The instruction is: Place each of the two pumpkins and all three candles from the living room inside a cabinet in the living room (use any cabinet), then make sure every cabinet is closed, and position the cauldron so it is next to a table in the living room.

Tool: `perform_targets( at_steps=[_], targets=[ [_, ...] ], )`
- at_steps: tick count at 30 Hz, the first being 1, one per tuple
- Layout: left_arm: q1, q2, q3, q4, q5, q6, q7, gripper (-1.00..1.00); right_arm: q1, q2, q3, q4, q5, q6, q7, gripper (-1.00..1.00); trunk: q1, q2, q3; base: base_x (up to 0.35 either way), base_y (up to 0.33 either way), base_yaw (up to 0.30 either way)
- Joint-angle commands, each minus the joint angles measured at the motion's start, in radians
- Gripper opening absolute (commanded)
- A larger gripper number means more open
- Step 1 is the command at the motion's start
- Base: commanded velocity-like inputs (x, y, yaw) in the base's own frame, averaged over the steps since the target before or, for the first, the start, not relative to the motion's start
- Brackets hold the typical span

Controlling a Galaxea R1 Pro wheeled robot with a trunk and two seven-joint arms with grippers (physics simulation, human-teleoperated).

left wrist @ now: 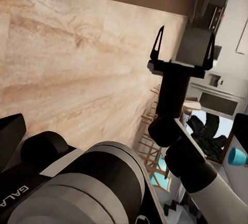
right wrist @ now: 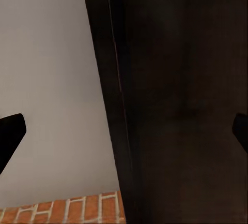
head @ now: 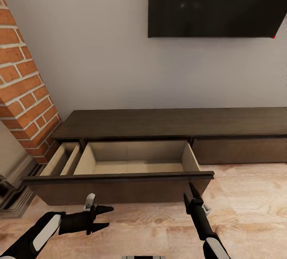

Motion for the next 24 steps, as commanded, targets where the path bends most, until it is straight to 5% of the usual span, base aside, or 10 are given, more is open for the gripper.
perform_targets(
  at_steps=[1,6,17,24],
  targets=[
    [0.000,0.000,0.000,0.000,0.000,0.000,0.000,1.00,0.000,0.000,0.000,0.000,0.002,0.018,-0.001,1.00,0.000,0.000,0.000,-0.290,0.000,0.000],
    [0.000,0.000,0.002,0.000,0.000,0.000,0.000,1.00,0.000,-0.002,0.001,-0.001,0.005,0.086,-0.082,1.00,0.000,0.000,0.000,-0.180,0.000,0.000],
    [0.000,0.000,0.001,0.000,0.003,0.009,-0.001,1.00,0.002,-0.009,0.000,-0.015,0.005,0.300,-0.543,1.00,-0.023,0.042,0.019,-0.012,0.000,0.000],
    [-0.002,0.007,0.006,0.028,0.003,0.013,-0.001,1.00,0.009,-0.034,0.001,-0.022,0.010,0.353,-0.584,1.00,-0.050,0.091,0.041,0.000,0.000,0.000]
  ],
)
